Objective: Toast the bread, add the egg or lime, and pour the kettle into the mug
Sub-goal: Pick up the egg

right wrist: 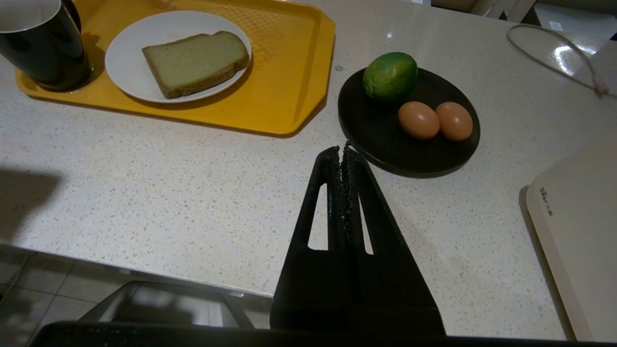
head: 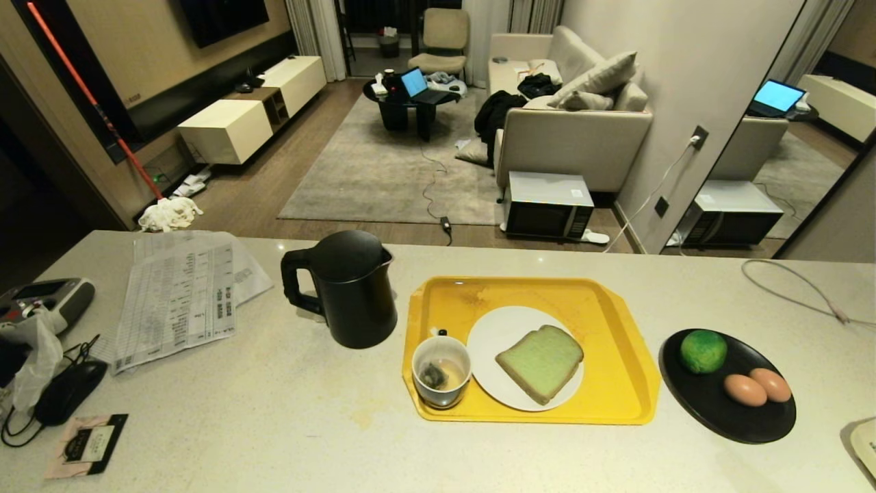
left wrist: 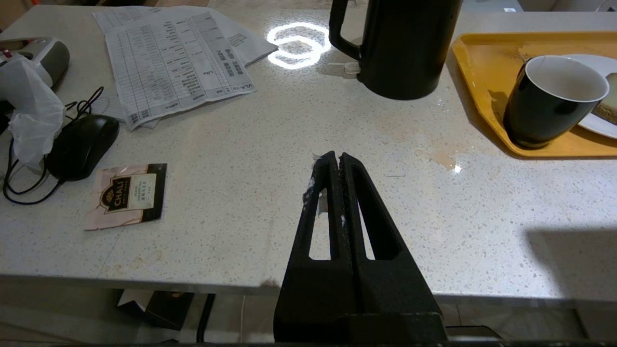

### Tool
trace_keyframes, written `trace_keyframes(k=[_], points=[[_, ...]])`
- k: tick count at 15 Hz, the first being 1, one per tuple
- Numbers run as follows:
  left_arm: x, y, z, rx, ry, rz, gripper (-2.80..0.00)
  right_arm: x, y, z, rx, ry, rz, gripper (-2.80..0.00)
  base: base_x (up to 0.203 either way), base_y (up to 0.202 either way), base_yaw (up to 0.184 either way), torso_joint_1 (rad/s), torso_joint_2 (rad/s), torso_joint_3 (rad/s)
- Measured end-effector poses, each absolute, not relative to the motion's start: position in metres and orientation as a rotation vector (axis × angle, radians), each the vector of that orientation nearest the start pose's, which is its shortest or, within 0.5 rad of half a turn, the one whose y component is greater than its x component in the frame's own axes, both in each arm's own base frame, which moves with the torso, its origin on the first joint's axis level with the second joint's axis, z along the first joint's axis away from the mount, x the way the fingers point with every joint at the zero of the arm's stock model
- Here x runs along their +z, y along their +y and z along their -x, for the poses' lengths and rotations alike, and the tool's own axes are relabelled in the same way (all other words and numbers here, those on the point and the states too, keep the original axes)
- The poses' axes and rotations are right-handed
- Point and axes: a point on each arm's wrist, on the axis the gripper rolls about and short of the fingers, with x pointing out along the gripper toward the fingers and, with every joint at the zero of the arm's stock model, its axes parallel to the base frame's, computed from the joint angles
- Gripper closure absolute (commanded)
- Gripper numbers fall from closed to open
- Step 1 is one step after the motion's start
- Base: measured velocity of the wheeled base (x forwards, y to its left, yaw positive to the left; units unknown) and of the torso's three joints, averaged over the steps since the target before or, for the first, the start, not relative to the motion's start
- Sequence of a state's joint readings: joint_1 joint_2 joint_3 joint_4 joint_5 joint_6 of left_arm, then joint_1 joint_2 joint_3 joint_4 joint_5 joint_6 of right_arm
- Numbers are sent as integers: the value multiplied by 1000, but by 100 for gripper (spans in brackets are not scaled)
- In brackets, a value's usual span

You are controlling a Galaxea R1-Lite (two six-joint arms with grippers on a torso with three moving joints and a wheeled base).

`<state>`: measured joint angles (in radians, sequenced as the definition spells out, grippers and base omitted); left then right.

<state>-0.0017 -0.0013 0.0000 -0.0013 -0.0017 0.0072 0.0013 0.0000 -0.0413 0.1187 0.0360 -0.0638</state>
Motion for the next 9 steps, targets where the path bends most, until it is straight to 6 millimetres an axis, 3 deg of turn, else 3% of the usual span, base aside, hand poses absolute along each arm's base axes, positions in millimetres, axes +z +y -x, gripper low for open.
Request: trace_keyframes(k=[3,9], points=[[76,0,23,-3,-2,-6,0,75,1,26,39,75,59,0,0,0,0,0,0,0],[76,0,23,-3,-3,-6,0,75,1,26,38,75,59,0,5,7,-161,1,1,2]])
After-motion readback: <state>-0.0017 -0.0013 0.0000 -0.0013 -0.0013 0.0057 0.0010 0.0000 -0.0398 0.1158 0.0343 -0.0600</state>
